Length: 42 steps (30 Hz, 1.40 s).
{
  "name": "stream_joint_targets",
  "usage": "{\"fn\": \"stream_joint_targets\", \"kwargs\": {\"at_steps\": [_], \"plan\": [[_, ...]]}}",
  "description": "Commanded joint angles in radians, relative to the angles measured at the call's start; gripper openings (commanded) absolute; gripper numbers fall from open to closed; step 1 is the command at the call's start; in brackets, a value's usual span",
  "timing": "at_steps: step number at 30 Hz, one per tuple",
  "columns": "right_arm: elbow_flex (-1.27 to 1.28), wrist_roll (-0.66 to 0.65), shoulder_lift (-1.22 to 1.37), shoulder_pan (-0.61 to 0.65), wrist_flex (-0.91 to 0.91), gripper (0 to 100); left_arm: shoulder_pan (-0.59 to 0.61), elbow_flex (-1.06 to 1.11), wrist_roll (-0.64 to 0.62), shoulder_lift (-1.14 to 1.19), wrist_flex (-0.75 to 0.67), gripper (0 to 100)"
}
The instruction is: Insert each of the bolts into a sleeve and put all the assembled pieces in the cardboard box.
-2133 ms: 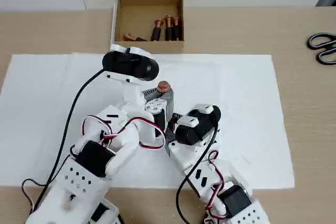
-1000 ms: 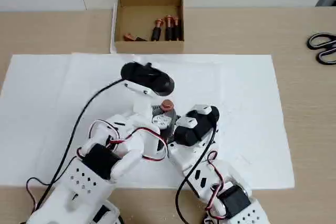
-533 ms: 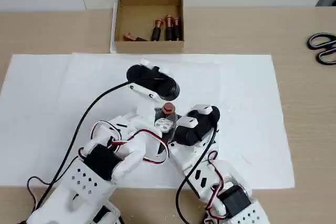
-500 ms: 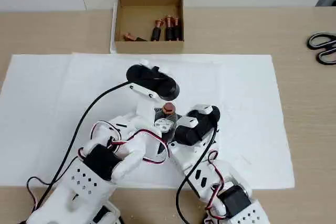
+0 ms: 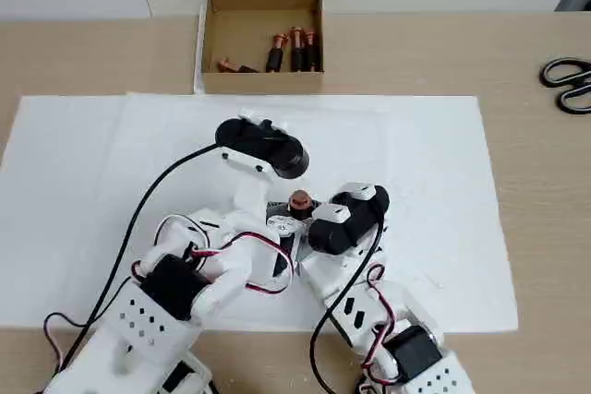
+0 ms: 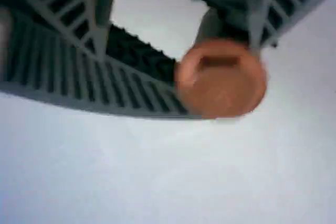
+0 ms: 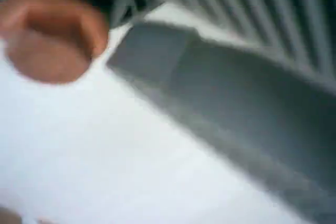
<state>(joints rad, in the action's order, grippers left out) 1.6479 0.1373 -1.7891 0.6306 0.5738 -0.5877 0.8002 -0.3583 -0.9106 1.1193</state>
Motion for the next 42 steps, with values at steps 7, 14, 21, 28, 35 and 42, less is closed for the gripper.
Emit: {"fn": "stream_joint_targets", "kwargs": {"at_steps": [7,14,21,28,35,42], "plan": [[-0.014,0.006,-0.005,-0.002,-0.021,2.1,-0.002,-0.14,-0.003,-0.021,0.107,17],[-0.014,0.006,0.001,-0.004,-0.022,2.1,0.049,-0.222,0.015,-0.021,0.218,27],[-0.014,0.006,0.002,-0.035,-0.021,2.1,0.235,-0.334,0.018,-0.021,0.318,28],[-0.089,-0.02,0.005,-0.13,0.099,2.1,0.499,-0.334,0.13,-0.014,0.393,28],[-0.281,-0.132,0.065,-0.245,0.174,2.4,0.554,-0.334,0.132,-0.015,0.448,28],[-0.651,-0.14,0.576,-0.246,0.124,2.5,0.554,-0.334,0.135,-0.02,0.442,28]]}}
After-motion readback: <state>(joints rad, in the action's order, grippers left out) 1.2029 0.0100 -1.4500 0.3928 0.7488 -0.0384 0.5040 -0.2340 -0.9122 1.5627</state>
